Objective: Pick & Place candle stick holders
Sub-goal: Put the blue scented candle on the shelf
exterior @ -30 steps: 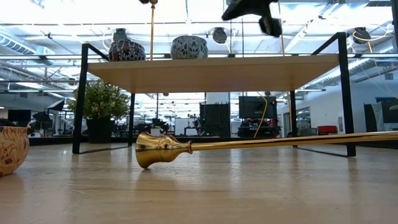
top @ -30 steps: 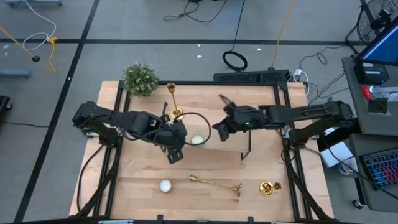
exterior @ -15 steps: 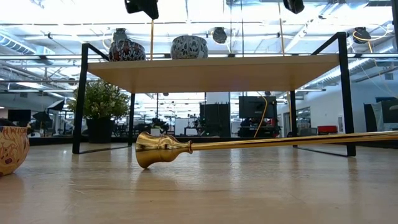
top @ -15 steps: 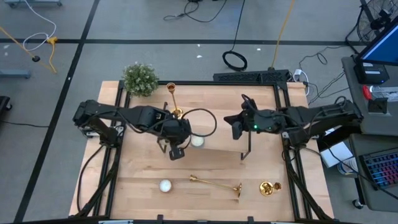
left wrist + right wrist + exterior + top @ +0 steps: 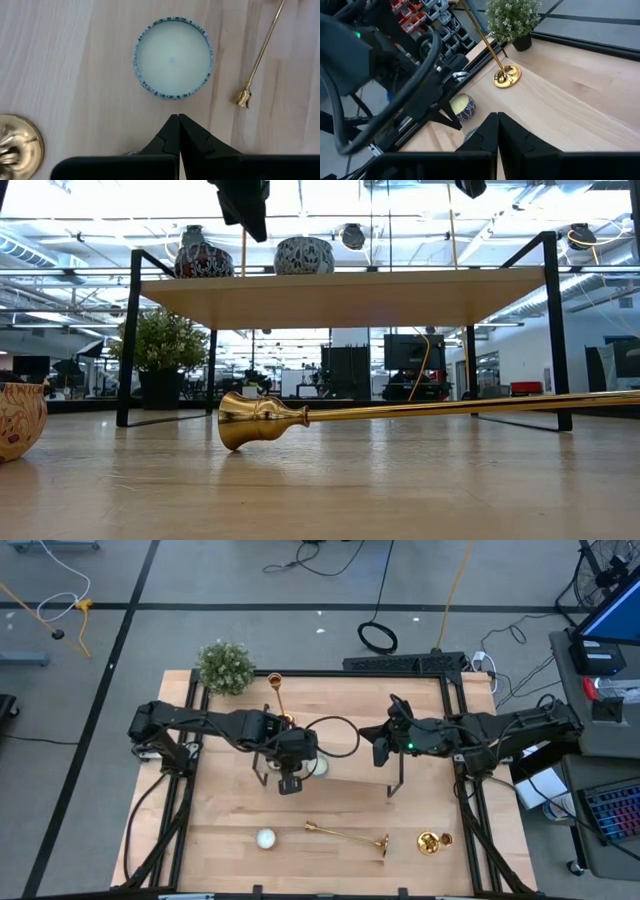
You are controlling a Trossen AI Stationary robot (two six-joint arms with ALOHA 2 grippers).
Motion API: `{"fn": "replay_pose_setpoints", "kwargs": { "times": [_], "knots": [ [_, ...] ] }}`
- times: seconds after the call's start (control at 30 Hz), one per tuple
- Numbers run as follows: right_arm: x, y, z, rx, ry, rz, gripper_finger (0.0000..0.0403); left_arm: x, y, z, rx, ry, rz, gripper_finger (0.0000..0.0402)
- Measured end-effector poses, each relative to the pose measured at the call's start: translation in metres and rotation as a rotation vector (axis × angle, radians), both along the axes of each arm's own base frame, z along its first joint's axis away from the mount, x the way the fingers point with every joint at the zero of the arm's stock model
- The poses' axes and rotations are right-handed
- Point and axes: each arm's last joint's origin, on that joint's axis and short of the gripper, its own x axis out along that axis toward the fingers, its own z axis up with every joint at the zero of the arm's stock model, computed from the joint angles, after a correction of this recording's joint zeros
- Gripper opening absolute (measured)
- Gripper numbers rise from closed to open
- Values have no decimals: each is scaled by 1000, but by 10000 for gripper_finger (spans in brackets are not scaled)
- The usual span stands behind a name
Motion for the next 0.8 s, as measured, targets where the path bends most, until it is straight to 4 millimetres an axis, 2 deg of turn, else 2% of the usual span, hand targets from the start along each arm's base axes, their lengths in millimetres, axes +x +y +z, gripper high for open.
{"fn": "replay_pose_setpoints", "kwargs": {
  "times": [0.23,0.57,0.8],
  "knots": [
    [-4,3,3,-30,-19,-43,0,0,3,0,-18,2,-5,0],
    [-7,3,6,-38,-34,-42,0,13,-1,-18,-43,49,-39,0],
    [-7,3,6,-37,-36,-40,0,17,-2,-19,-45,24,-41,0]
  ]
}}
